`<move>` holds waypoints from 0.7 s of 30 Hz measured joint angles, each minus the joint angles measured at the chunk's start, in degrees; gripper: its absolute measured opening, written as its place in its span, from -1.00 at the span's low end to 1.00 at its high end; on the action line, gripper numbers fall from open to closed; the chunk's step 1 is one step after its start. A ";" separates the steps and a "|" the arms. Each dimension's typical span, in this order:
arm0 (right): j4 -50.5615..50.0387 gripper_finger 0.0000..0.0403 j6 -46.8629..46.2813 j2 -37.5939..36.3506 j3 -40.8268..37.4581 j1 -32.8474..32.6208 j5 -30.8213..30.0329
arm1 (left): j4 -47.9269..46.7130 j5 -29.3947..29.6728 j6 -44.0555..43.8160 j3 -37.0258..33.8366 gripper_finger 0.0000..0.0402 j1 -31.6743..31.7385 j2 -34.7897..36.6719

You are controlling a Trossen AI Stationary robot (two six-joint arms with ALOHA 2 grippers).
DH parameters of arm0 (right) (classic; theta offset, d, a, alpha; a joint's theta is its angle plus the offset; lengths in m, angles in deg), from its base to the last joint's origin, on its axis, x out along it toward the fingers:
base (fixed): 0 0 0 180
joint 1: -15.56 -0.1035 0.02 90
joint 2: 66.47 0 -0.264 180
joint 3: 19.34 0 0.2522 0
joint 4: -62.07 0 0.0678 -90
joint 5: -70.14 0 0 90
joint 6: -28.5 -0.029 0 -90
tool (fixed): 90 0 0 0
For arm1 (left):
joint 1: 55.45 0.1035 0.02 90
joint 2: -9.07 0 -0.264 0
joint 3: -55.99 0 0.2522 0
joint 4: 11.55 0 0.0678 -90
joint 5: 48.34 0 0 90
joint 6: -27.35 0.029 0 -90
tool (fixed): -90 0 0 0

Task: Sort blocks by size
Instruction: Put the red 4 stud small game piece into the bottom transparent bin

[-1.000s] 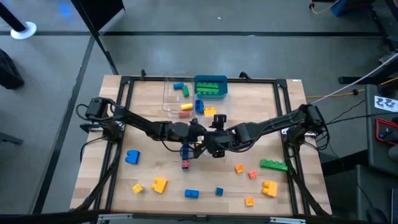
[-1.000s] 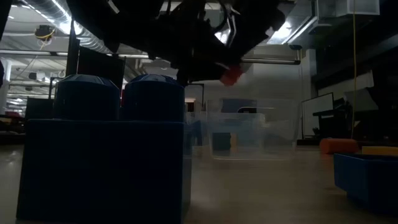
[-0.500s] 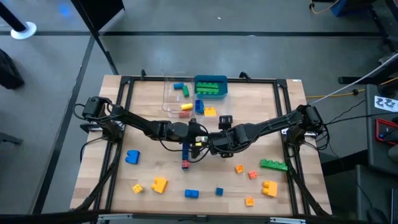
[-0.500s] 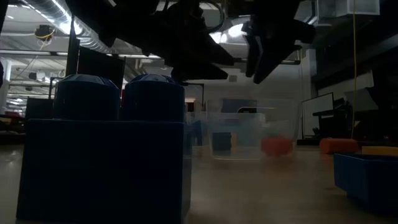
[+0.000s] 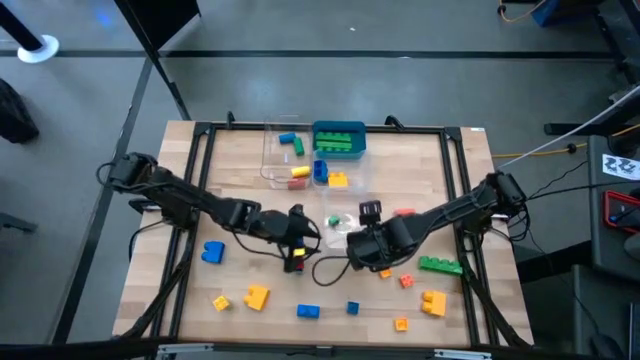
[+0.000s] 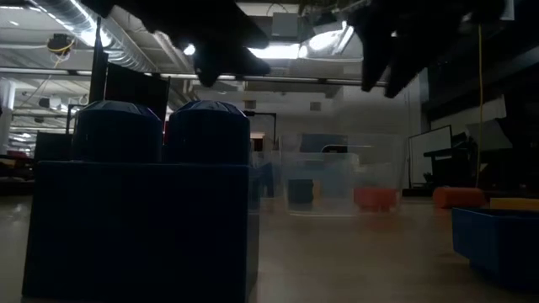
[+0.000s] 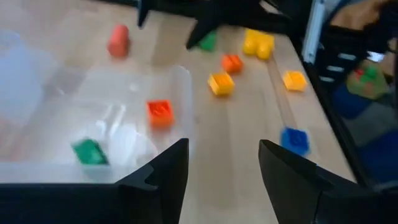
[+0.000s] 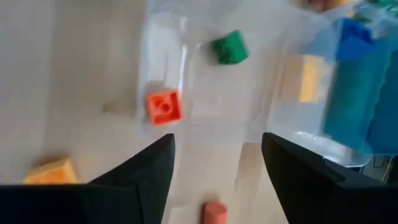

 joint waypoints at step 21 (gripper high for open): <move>-9.63 0.20 -15.76 -0.29 0.00 -11.10 3.01 | -14.28 0.31 -15.10 0.00 0.19 -6.01 0.64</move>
